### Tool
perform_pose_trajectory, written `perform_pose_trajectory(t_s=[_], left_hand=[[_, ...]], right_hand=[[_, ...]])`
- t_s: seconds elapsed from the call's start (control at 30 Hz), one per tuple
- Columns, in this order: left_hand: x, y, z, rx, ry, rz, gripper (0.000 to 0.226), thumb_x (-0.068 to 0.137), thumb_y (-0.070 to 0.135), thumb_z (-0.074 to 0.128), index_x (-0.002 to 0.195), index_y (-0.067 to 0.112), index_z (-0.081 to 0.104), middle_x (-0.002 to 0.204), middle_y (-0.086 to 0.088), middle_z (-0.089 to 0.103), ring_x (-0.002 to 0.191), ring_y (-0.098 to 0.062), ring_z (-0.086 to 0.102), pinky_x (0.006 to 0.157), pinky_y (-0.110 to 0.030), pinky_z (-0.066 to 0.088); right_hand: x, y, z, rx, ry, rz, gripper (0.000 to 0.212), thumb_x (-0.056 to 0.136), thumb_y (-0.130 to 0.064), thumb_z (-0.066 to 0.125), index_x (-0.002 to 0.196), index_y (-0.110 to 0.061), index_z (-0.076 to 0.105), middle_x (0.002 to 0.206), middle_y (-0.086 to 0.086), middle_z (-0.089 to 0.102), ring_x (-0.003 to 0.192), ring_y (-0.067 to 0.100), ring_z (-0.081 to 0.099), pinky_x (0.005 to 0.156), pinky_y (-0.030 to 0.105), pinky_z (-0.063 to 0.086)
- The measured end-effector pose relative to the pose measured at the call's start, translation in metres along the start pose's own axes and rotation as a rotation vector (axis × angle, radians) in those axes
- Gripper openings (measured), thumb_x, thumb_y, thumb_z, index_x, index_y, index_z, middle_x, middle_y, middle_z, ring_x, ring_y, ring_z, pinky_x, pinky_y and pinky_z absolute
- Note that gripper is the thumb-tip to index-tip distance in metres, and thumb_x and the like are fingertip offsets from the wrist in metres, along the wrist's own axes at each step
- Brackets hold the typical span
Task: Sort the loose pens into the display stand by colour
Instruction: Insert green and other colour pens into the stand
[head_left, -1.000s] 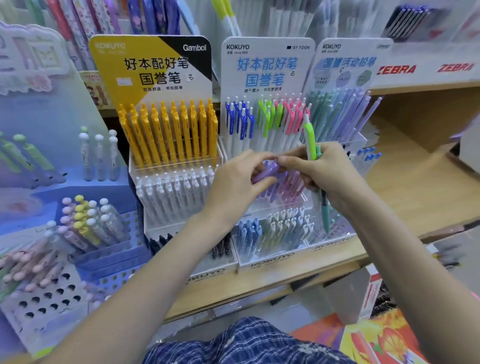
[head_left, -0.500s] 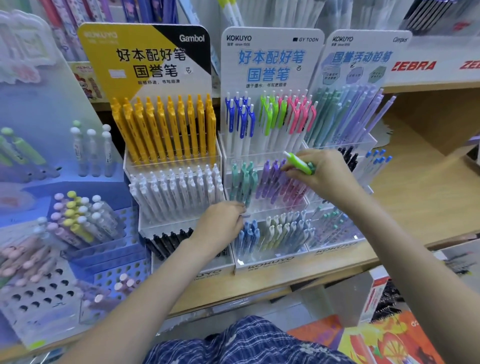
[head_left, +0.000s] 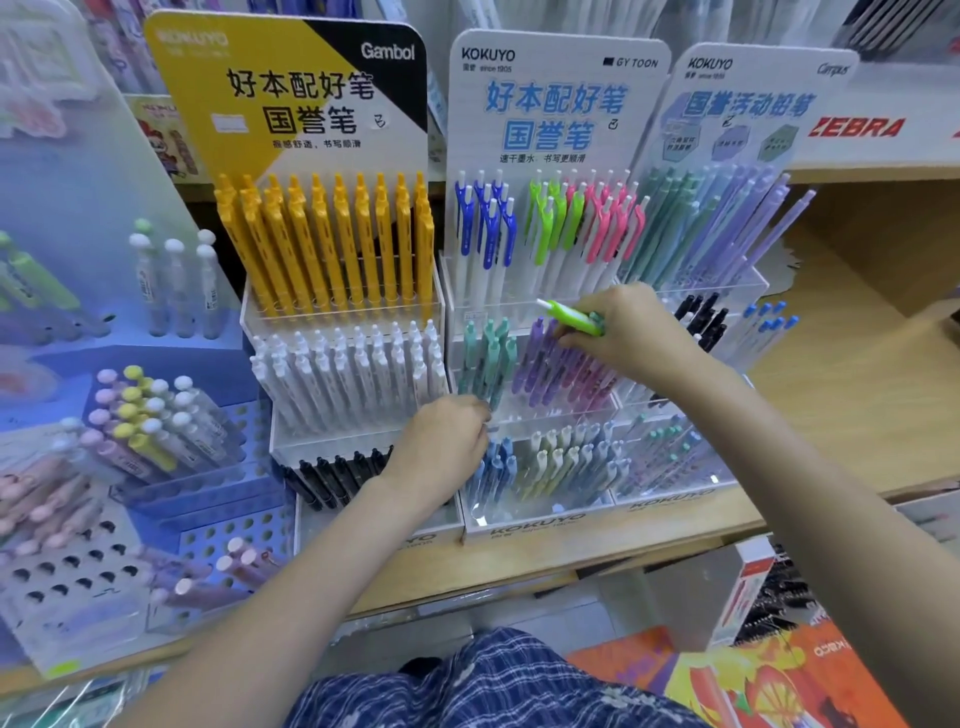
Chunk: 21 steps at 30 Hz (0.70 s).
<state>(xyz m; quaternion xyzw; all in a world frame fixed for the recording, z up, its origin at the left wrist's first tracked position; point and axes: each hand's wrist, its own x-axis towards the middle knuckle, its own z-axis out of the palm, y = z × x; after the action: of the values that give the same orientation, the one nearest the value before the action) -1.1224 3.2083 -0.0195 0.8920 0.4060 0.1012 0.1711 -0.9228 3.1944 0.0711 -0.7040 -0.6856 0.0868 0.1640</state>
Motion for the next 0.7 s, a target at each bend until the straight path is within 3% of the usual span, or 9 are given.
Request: perform_pose_trajectory(t_s=[0.37,0.53,0.7], left_hand=[[0.0,0.002,-0.001,-0.004,0.032,0.025,0.027,0.092,0.008,0.042,0.108,0.003,0.065,0.111,-0.006,0.064,0.104,-0.021,0.058,0.088,-0.032,0.046],[-0.001,0.001,0.001,-0.005,0.031,0.03,0.028,0.092,0.007,0.042,0.109,0.003,0.064,0.112,-0.007,0.064,0.104,-0.022,0.058,0.087,-0.033,0.048],[-0.002,0.006,-0.013,-0.078,-0.031,0.022,0.03,0.094,0.011,0.044,0.117,0.01,0.063,0.117,-0.005,0.064,0.105,-0.019,0.06,0.091,-0.028,0.047]], right_hand=[[0.001,-0.008,0.007,-0.104,0.033,0.066,0.021,0.087,-0.024,0.065,0.103,-0.012,0.07,0.073,0.009,0.063,0.065,0.022,0.051,0.063,0.035,0.049],[-0.004,-0.014,0.014,-0.133,0.083,0.082,0.019,0.089,-0.022,0.063,0.102,-0.01,0.068,0.082,0.01,0.067,0.068,0.022,0.052,0.065,0.032,0.046],[-0.016,-0.017,-0.003,0.006,0.18,0.087,0.02,0.085,-0.026,0.068,0.096,-0.01,0.067,0.08,0.007,0.065,0.063,0.015,0.05,0.062,0.027,0.04]])
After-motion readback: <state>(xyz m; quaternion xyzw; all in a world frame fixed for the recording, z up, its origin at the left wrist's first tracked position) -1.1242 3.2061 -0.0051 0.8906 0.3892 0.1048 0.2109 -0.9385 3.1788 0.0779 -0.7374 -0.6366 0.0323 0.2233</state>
